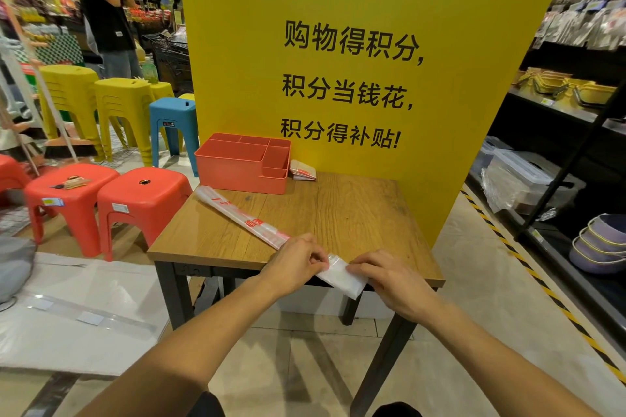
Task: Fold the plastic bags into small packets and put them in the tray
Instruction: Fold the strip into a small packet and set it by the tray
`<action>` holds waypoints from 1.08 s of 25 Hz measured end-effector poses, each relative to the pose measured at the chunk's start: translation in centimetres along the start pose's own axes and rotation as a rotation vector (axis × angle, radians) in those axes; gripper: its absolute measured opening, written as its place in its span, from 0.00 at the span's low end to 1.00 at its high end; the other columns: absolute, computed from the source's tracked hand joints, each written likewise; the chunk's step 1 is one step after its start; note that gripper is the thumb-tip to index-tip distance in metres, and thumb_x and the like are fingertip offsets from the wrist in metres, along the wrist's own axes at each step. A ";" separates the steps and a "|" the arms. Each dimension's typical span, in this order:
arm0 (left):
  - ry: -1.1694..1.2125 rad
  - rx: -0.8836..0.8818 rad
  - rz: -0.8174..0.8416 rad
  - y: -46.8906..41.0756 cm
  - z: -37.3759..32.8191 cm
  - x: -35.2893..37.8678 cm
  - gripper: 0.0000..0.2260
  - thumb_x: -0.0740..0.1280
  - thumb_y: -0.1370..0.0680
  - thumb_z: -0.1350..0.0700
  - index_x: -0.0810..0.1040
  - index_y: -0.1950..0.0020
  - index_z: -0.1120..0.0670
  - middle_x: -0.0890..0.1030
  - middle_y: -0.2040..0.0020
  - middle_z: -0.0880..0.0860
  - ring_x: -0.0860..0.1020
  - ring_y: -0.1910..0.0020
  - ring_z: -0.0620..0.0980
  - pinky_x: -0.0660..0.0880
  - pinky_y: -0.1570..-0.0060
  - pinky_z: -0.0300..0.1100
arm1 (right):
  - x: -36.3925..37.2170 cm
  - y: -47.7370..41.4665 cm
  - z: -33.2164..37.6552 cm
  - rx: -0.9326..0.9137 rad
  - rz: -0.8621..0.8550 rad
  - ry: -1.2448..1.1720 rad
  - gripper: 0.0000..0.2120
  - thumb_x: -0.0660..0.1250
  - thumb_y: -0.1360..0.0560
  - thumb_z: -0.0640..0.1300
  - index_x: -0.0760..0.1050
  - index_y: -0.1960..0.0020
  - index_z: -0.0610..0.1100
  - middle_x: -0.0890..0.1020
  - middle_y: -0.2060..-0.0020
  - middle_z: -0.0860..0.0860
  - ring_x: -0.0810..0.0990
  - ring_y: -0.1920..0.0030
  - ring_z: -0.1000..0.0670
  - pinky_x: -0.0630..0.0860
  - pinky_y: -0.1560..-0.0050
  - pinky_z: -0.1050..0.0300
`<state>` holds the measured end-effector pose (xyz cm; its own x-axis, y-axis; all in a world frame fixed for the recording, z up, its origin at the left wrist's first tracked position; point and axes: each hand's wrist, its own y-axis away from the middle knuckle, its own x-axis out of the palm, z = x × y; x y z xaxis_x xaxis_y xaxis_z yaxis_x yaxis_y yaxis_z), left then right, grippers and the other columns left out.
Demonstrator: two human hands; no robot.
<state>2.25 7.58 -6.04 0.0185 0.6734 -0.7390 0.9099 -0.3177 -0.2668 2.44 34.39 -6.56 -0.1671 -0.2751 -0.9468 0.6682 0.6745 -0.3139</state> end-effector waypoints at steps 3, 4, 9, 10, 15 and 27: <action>-0.261 0.204 0.003 1.6 0.3 -0.2 0.10 0.68 0.19 0.55 0.83 0.40 0.52 0.74 0.49 0.44 0.73 0.49 0.43 0.74 0.45 0.41 | 0.4 -0.4 1.0 -0.011 -0.052 -0.035 0.14 0.64 0.19 0.50 0.78 0.34 0.54 0.77 0.41 0.56 0.75 0.43 0.53 0.77 0.50 0.52; -0.340 0.264 -0.005 2.3 0.7 -0.3 0.12 0.68 0.21 0.55 0.81 0.38 0.53 0.74 0.47 0.46 0.72 0.46 0.44 0.73 0.44 0.41 | 0.4 -0.6 1.4 -0.030 -0.068 -0.057 0.14 0.64 0.20 0.51 0.78 0.35 0.54 0.77 0.42 0.56 0.75 0.44 0.53 0.77 0.51 0.52; -0.505 0.351 -0.133 5.7 3.4 -1.2 0.12 0.76 0.26 0.49 0.80 0.46 0.51 0.78 0.49 0.47 0.76 0.51 0.48 0.73 0.54 0.41 | 0.9 -2.0 4.3 -0.050 -0.094 -0.230 0.13 0.65 0.18 0.50 0.79 0.35 0.52 0.78 0.39 0.58 0.75 0.41 0.55 0.77 0.46 0.55; -0.500 0.360 -0.172 6.1 3.8 -1.3 0.10 0.75 0.24 0.49 0.80 0.47 0.50 0.79 0.51 0.47 0.77 0.53 0.49 0.73 0.56 0.41 | 1.1 -2.2 4.7 -0.032 -0.092 -0.260 0.14 0.66 0.17 0.47 0.78 0.33 0.53 0.78 0.38 0.59 0.75 0.40 0.55 0.76 0.45 0.55; -0.282 0.303 -0.309 7.6 4.8 -2.5 0.08 0.70 0.19 0.49 0.86 0.46 0.51 0.84 0.49 0.44 0.81 0.51 0.45 0.80 0.55 0.44 | 1.9 -3.4 5.8 0.059 -0.055 -0.449 0.24 0.73 0.22 0.42 0.75 0.27 0.54 0.77 0.32 0.62 0.72 0.30 0.59 0.72 0.31 0.53; 0.114 0.189 -0.352 10.3 3.8 -4.2 0.08 0.74 0.22 0.63 0.88 0.45 0.55 0.86 0.47 0.44 0.82 0.45 0.40 0.79 0.46 0.37 | 1.4 -6.2 9.5 0.047 -0.123 -0.657 0.12 0.73 0.22 0.51 0.84 0.41 0.48 0.82 0.43 0.58 0.80 0.42 0.50 0.79 0.46 0.46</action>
<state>9.94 -1.03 -8.07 -0.2244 0.8291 -0.5121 0.7772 -0.1648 -0.6073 4.95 23.35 -5.28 0.2219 -0.7180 -0.6598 0.7057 0.5852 -0.3995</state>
